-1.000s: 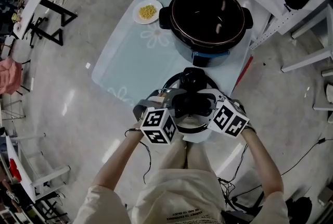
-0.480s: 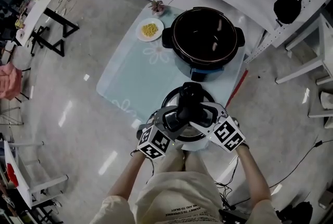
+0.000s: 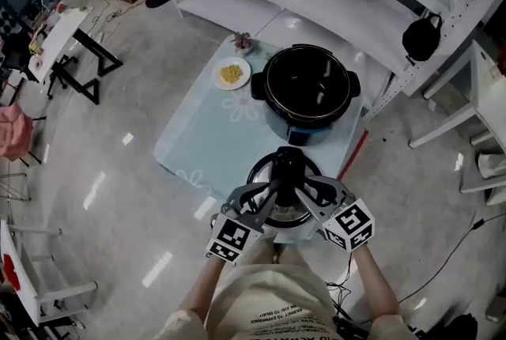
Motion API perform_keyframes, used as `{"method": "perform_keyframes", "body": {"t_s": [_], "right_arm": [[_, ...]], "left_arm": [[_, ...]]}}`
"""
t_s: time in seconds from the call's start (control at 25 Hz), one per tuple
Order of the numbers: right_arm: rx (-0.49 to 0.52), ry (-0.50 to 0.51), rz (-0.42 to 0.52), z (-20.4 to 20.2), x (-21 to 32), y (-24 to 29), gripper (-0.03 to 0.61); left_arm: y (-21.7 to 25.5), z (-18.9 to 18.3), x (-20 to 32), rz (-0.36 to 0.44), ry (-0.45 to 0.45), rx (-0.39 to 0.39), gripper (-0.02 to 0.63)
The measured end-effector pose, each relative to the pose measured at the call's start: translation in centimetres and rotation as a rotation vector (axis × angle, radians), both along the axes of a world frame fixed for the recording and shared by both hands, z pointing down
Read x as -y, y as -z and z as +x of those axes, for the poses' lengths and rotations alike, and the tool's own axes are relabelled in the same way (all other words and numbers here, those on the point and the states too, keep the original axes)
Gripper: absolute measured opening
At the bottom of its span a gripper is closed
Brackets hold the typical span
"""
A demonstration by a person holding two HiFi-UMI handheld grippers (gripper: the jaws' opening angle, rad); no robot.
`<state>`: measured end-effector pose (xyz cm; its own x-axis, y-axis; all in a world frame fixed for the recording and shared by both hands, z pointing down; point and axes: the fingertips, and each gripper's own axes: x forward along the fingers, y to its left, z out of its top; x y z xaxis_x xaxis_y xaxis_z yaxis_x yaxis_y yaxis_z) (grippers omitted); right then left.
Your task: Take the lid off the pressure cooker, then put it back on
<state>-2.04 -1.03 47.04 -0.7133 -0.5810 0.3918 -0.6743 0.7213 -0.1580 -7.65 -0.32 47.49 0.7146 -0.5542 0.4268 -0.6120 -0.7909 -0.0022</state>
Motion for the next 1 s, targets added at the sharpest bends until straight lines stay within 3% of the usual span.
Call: {"method": "perform_keyframes", "body": {"t_s": [0.12, 0.28, 0.64, 1.0], "right_arm": [[0.020, -0.043, 0.031, 0.7, 0.0, 1.7, 0.044], [0.053, -0.108, 0.064, 1.5, 0.0, 3.8, 0.011], [0.119, -0.229, 0.137, 3.6, -0.4, 7.6, 0.005], [0.155, -0.309, 0.229, 5.3, -0.4, 10.9, 0.004]], "left_arm": [[1.8, -0.7, 0.4, 0.021, 0.042, -0.048, 0.055], [3.9, -1.8, 1.0, 0.048, 0.080, -0.085, 0.038], [7.4, -3.7, 1.3, 0.109, 0.137, -0.130, 0.026], [10.0, -4.3, 1.9, 0.165, 0.133, -0.158, 0.026]]}}
